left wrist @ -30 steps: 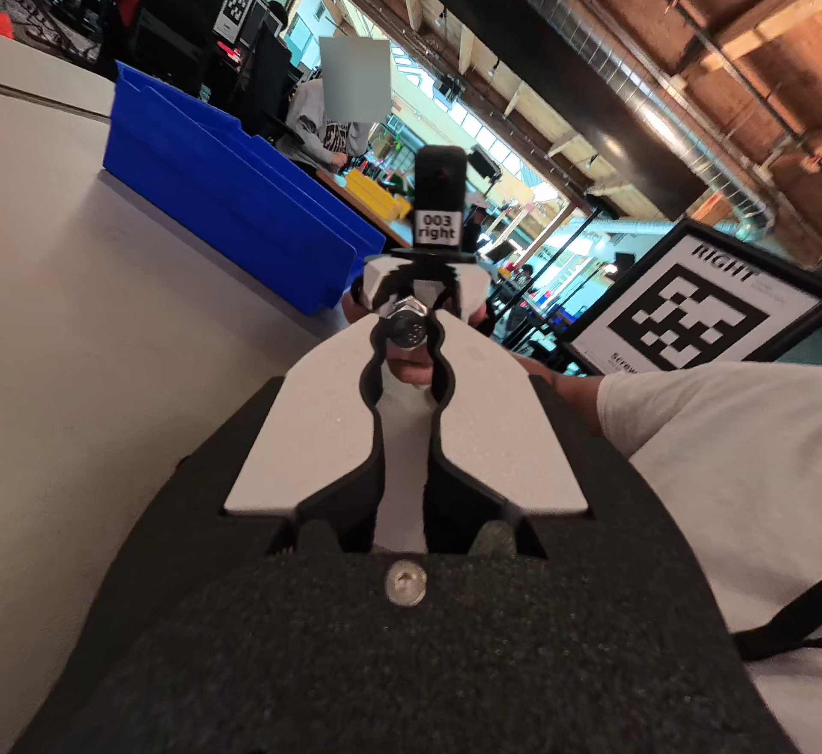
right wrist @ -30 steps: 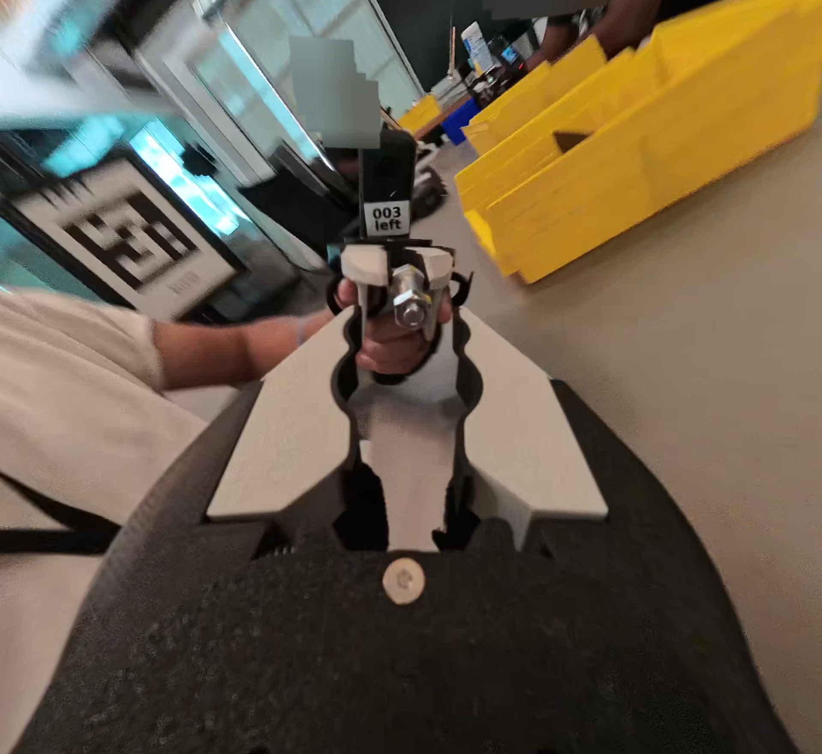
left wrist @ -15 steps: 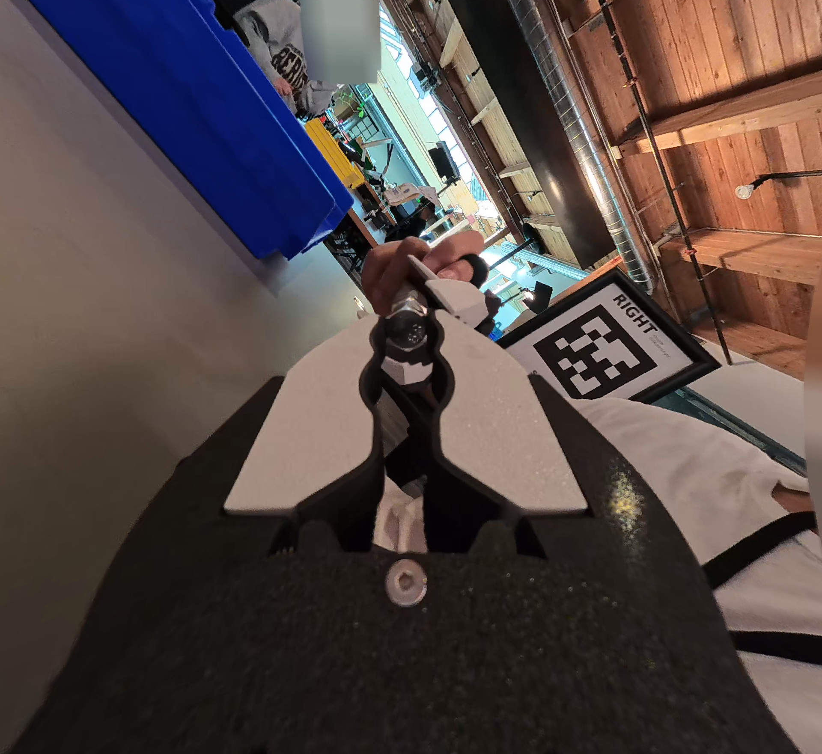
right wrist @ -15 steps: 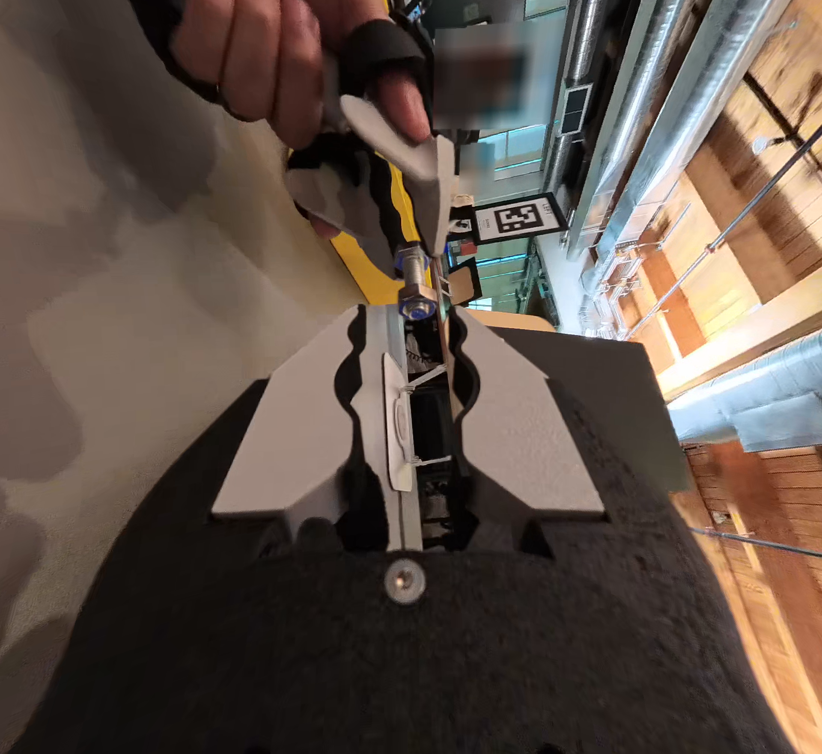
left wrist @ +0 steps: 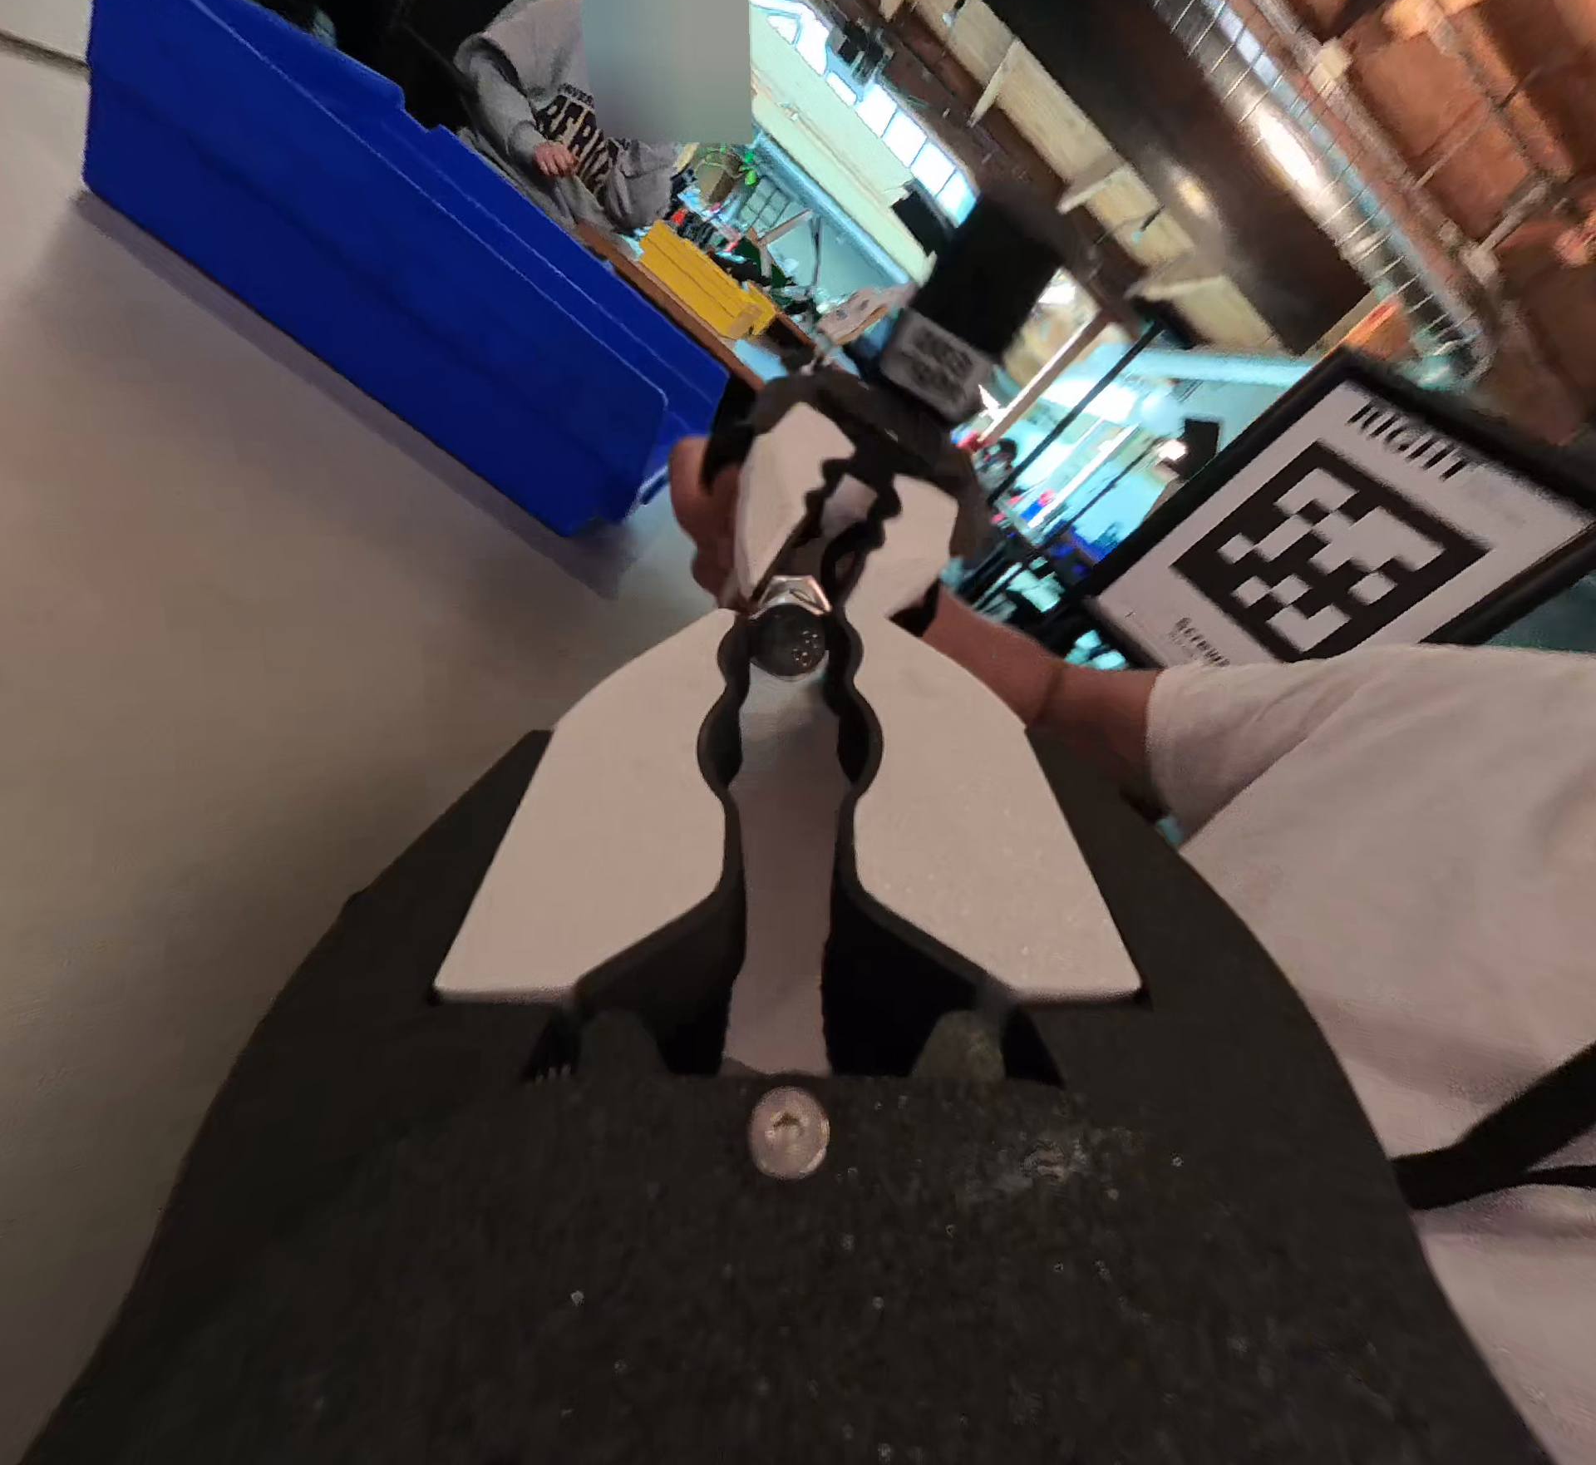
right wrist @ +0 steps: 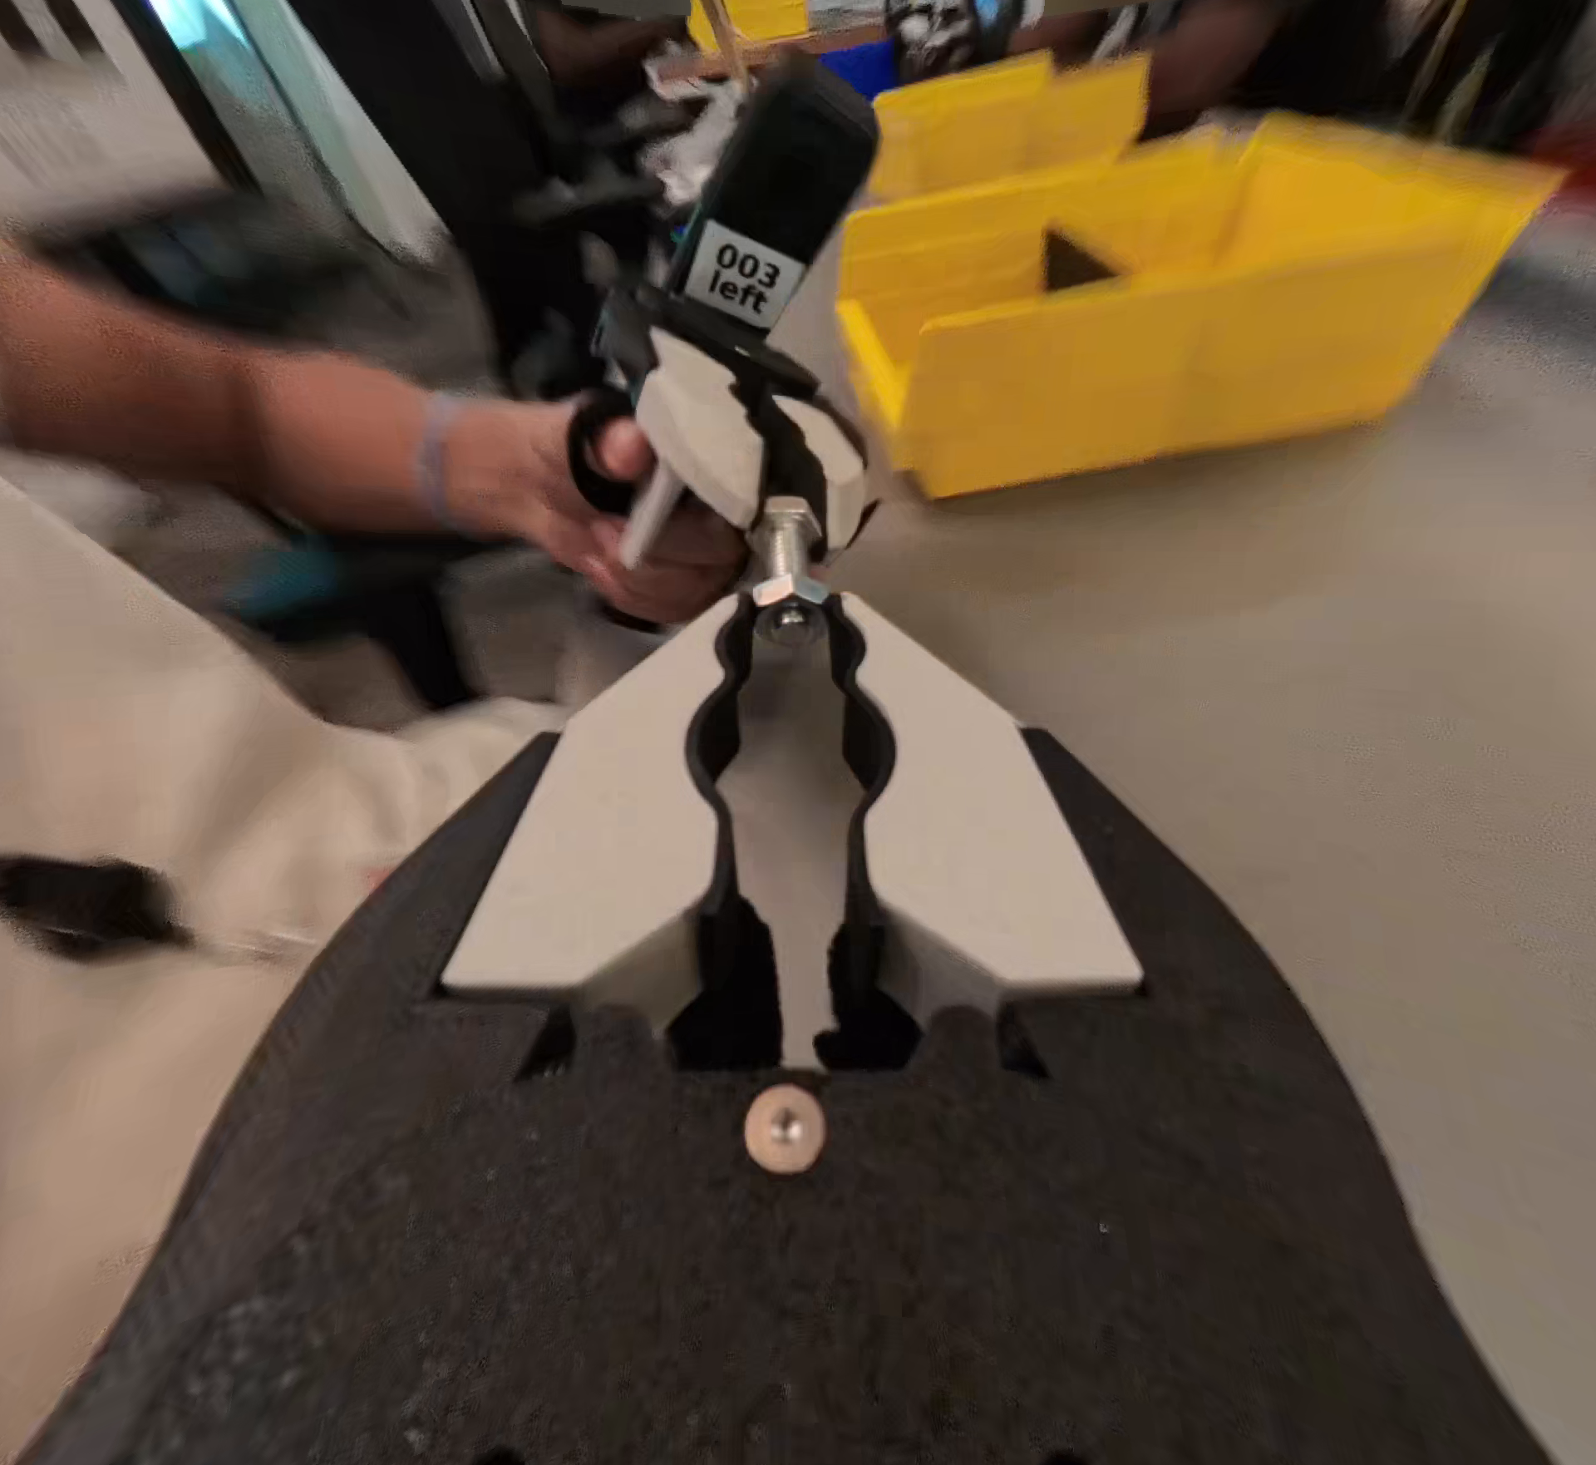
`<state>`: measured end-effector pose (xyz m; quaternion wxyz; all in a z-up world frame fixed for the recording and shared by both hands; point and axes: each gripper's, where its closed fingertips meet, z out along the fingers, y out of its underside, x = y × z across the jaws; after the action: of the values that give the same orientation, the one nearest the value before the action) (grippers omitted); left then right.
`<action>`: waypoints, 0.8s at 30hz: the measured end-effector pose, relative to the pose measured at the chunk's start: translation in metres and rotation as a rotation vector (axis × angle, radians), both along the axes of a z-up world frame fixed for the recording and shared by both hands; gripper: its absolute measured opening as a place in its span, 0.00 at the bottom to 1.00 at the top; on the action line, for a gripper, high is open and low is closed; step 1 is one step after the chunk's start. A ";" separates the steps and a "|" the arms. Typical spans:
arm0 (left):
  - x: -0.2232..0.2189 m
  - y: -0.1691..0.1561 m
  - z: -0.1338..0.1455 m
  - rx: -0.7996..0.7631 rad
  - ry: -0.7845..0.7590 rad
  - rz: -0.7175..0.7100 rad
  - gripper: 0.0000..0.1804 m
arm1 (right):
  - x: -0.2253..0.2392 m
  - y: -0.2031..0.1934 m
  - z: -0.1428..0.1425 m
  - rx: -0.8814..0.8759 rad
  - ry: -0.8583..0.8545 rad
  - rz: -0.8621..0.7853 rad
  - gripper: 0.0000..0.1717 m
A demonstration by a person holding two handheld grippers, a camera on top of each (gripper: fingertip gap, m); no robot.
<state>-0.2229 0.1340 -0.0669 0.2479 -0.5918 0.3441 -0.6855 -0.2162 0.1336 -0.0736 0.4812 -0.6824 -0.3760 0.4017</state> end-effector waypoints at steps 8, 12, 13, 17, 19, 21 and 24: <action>-0.005 -0.008 0.016 0.342 -0.028 0.039 0.09 | -0.005 -0.008 0.018 -0.669 0.478 0.164 0.10; -0.008 -0.005 0.024 0.181 -0.095 0.034 0.09 | -0.005 -0.008 0.036 -0.321 0.372 0.088 0.23; -0.009 -0.003 0.025 0.140 -0.109 0.032 0.09 | -0.004 -0.008 0.038 -0.206 0.322 0.059 0.25; -0.011 0.004 0.026 -0.007 -0.145 0.028 0.09 | 0.000 -0.006 0.028 0.405 -0.105 -0.103 0.29; -0.010 0.006 0.023 -0.077 -0.142 0.015 0.09 | 0.007 0.000 0.026 0.750 -0.358 -0.230 0.29; -0.008 0.007 0.018 -0.136 -0.128 0.010 0.09 | 0.012 0.001 0.024 1.084 -0.610 -0.311 0.28; -0.006 0.007 0.012 -0.207 -0.118 -0.019 0.09 | 0.008 -0.001 0.008 1.336 -0.850 -0.296 0.27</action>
<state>-0.2286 0.1407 -0.0552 0.1987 -0.5697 0.2617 -0.7533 -0.2078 0.1329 -0.0652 0.6517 -0.3875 -0.5935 -0.2701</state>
